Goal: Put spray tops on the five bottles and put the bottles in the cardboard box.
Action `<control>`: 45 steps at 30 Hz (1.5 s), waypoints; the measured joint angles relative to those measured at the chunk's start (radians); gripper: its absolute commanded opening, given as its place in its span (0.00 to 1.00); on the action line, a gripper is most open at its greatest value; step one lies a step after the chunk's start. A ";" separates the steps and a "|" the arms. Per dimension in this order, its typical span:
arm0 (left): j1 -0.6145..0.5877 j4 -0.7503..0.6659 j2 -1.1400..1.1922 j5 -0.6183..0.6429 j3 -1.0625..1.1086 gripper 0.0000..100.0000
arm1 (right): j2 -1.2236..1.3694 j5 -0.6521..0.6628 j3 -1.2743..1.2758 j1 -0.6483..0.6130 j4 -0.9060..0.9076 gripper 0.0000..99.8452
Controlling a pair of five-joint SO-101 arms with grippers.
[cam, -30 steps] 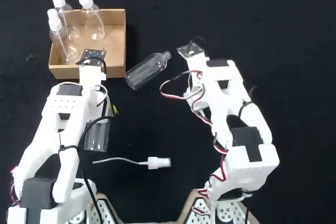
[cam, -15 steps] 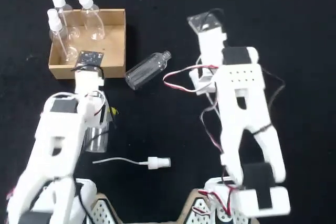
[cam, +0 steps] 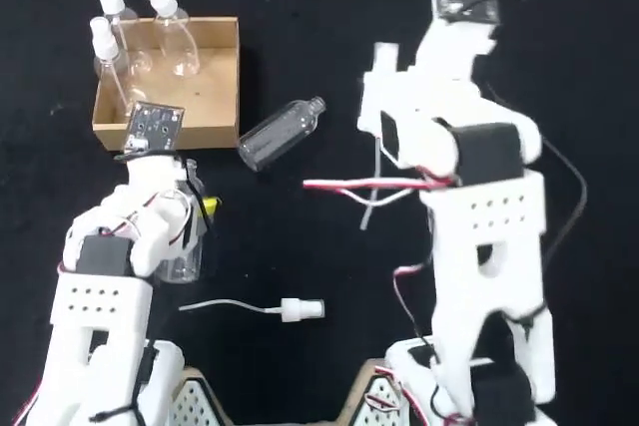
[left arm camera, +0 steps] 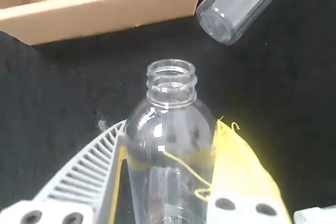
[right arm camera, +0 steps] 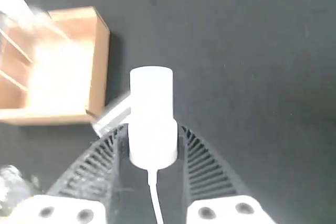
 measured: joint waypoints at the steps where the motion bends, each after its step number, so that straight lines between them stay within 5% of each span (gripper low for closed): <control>1: 0.017 0.000 -0.018 0.002 0.000 0.15 | -0.014 -0.017 -0.002 0.000 -0.009 0.02; 17: 0.531 0.000 -0.313 -0.038 0.046 0.15 | -0.341 -0.120 0.008 0.104 0.017 0.02; 30: 0.715 -0.107 -0.321 -0.038 0.086 0.15 | -0.658 -0.141 0.394 0.107 -0.221 0.02; 45: 0.723 -0.201 -0.321 -0.038 0.138 0.15 | -0.879 -0.158 0.597 0.106 -0.413 0.02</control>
